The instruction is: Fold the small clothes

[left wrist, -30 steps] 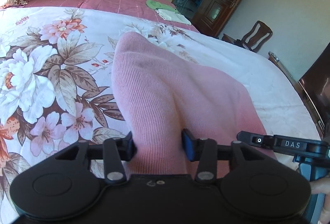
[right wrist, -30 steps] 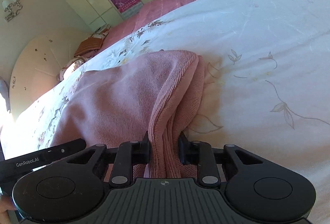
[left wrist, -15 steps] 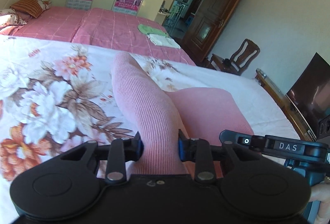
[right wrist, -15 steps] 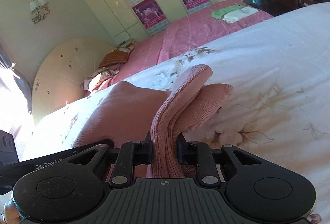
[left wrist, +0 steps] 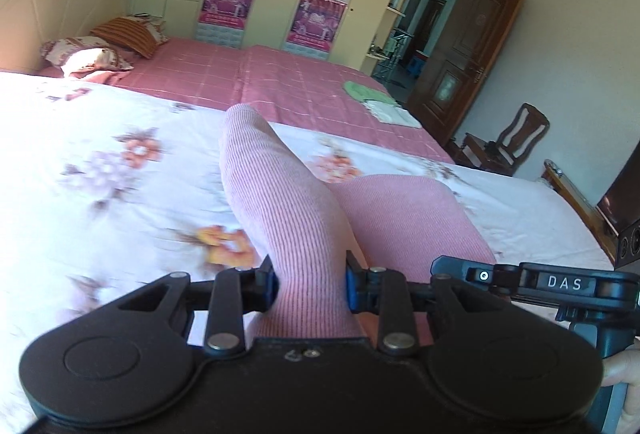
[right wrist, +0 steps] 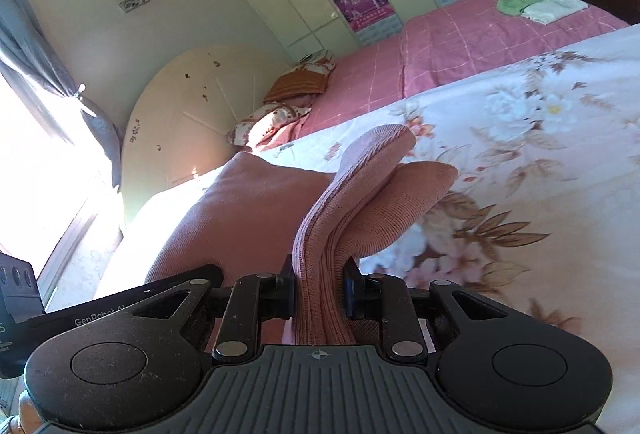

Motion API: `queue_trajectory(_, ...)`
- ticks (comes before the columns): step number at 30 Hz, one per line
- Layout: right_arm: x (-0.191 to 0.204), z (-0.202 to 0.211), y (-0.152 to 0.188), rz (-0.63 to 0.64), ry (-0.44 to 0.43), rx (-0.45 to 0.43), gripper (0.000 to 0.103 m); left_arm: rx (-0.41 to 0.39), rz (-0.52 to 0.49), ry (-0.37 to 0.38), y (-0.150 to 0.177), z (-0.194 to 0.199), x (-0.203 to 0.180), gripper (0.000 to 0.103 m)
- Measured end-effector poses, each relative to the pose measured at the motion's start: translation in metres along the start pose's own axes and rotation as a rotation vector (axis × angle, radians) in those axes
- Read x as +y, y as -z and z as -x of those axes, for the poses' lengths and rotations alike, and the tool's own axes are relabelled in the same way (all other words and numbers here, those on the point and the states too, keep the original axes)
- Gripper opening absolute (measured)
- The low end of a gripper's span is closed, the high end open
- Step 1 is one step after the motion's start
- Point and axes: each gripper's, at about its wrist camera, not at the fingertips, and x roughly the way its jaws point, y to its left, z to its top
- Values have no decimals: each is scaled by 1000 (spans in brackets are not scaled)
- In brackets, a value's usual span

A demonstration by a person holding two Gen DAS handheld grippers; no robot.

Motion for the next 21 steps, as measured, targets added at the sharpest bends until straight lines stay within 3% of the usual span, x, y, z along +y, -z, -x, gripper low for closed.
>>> queue_trajectory(6, 39, -72, 12, -2, -4, 24, 21, 7, -8, -32, -10, 1, 73, 29)
queue_trajectory(12, 36, -121, 19, 3, 52, 62, 21, 35, 0, -85, 4, -17, 123, 30)
queue_trajectory(14, 24, -131, 24, -13, 86, 80, 21, 63, 1, -103, 16, -27, 134, 35)
queue_trajectory(17, 1, -139, 32, -52, 117, 112, 22, 45, -16, -109, 27, -30, 135, 45)
queue_trajectory(21, -3, -133, 30, -72, 144, 88, 27, 48, -12, -115, 17, -21, 134, 48)
